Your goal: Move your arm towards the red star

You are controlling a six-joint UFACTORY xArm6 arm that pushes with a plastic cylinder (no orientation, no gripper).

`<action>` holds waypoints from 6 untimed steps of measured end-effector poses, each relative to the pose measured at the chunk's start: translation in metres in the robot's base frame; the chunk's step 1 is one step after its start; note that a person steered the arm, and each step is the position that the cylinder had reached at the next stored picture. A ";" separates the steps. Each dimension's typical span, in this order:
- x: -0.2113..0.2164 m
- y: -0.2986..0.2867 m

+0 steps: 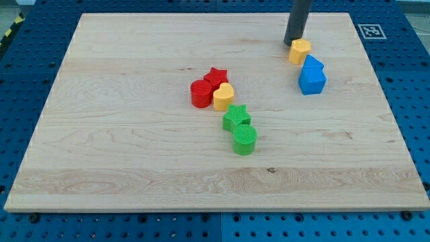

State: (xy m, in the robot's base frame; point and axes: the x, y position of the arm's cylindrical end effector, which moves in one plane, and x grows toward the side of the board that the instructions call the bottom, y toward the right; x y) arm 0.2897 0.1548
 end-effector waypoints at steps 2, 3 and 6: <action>0.005 0.000; 0.005 -0.023; 0.040 -0.107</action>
State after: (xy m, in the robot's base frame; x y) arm 0.3298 0.0479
